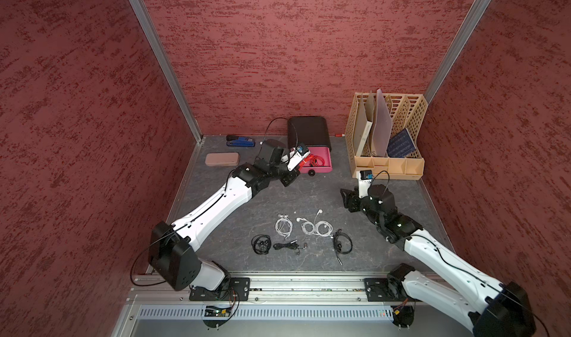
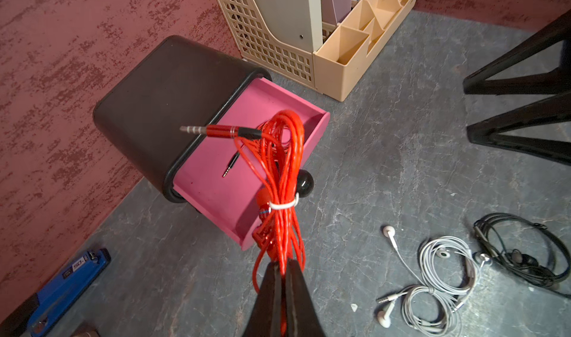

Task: Place the wired earphones into the drawer by color
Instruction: Place the wired earphones in the drawer.

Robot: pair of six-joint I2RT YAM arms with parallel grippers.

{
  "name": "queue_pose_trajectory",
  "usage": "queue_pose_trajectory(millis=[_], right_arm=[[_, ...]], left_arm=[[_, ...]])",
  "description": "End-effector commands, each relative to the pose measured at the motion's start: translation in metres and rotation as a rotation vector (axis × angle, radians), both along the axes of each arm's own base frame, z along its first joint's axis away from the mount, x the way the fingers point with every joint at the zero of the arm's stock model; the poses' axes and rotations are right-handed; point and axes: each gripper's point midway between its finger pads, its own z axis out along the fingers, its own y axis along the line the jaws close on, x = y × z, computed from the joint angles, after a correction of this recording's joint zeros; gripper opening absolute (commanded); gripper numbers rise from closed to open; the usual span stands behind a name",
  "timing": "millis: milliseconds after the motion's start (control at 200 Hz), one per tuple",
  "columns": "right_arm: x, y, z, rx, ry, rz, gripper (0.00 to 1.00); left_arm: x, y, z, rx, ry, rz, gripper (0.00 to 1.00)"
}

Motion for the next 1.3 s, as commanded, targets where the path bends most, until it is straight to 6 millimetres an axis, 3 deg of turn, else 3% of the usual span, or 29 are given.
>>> queue_pose_trajectory(millis=[0,205,551,887,1297], right_arm=[[0.001,-0.007,0.003,-0.009,-0.025,-0.027,0.65],[0.001,-0.007,0.003,-0.01,-0.026,-0.029,0.65],[0.001,-0.01,0.003,-0.017,-0.029,-0.039,0.65],[0.0,-0.012,0.005,-0.021,-0.038,-0.045,0.65],[0.0,-0.012,0.006,-0.022,-0.04,-0.046,0.65]], left_arm=[[0.01,0.002,-0.006,0.111,-0.011,-0.036,0.0],[0.036,0.001,-0.01,0.168,-0.026,-0.044,0.0],[0.064,-0.008,-0.016,0.223,-0.049,-0.071,0.0],[0.092,-0.017,-0.042,0.289,-0.018,-0.044,0.0],[0.103,-0.024,-0.062,0.333,-0.004,-0.034,0.02]])
